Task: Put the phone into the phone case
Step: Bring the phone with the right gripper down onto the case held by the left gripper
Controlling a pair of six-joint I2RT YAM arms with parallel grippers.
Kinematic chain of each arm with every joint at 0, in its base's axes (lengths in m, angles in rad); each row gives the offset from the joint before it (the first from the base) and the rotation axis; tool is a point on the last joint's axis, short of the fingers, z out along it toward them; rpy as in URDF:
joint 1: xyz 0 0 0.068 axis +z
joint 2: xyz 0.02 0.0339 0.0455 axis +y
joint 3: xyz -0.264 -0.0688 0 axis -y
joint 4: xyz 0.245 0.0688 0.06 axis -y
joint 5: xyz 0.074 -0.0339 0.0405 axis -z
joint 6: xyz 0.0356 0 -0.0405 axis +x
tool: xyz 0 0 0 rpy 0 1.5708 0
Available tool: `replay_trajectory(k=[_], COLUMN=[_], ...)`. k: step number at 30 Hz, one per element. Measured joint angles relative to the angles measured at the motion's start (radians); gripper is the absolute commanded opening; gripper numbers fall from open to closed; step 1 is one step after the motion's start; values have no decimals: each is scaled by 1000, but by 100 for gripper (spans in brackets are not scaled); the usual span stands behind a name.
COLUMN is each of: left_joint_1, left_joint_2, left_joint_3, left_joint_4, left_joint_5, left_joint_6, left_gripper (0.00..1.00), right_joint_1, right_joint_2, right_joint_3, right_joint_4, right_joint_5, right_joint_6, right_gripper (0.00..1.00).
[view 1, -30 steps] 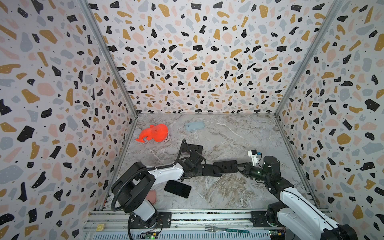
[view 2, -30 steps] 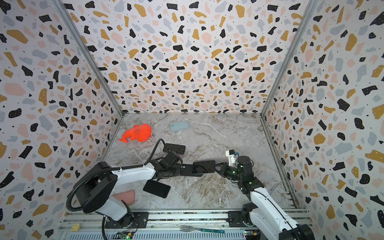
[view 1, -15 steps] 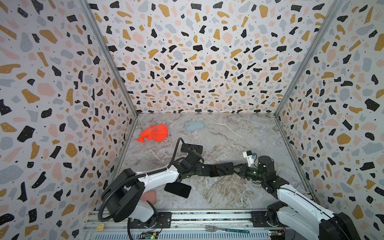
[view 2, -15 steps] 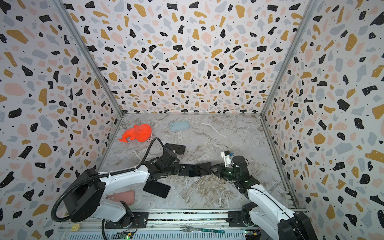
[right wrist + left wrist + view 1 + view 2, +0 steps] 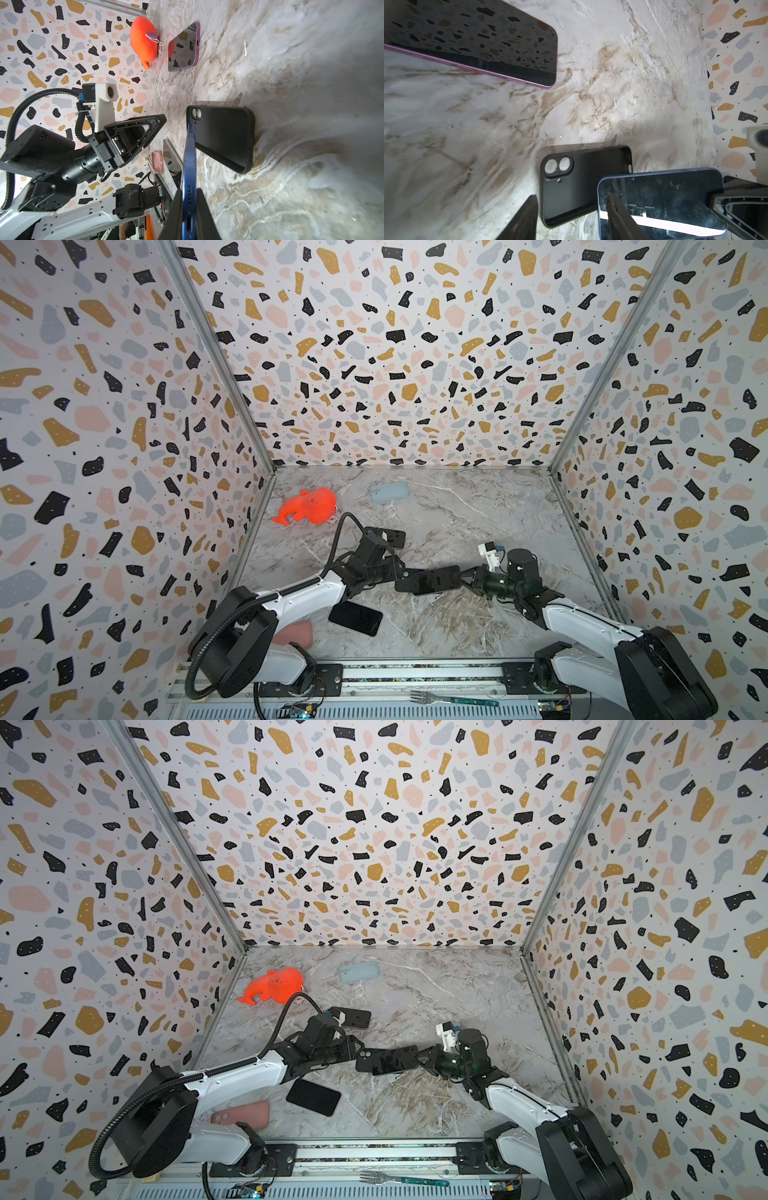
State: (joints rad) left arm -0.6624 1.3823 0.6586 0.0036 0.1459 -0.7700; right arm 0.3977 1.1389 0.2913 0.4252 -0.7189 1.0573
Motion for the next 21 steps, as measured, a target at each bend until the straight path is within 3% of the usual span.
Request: replay_trajectory(k=[21], left_joint_1=[27], left_joint_2=[97], left_joint_3=[-46], left_joint_4=[72], left_joint_5=[128], left_joint_6=[34], left_gripper=[55], right_joint_1=[13], right_joint_2=[161], right_joint_3=[7], right_joint_4=[129], right_joint_5=[-6], right_joint_6=[42], right_gripper=[0])
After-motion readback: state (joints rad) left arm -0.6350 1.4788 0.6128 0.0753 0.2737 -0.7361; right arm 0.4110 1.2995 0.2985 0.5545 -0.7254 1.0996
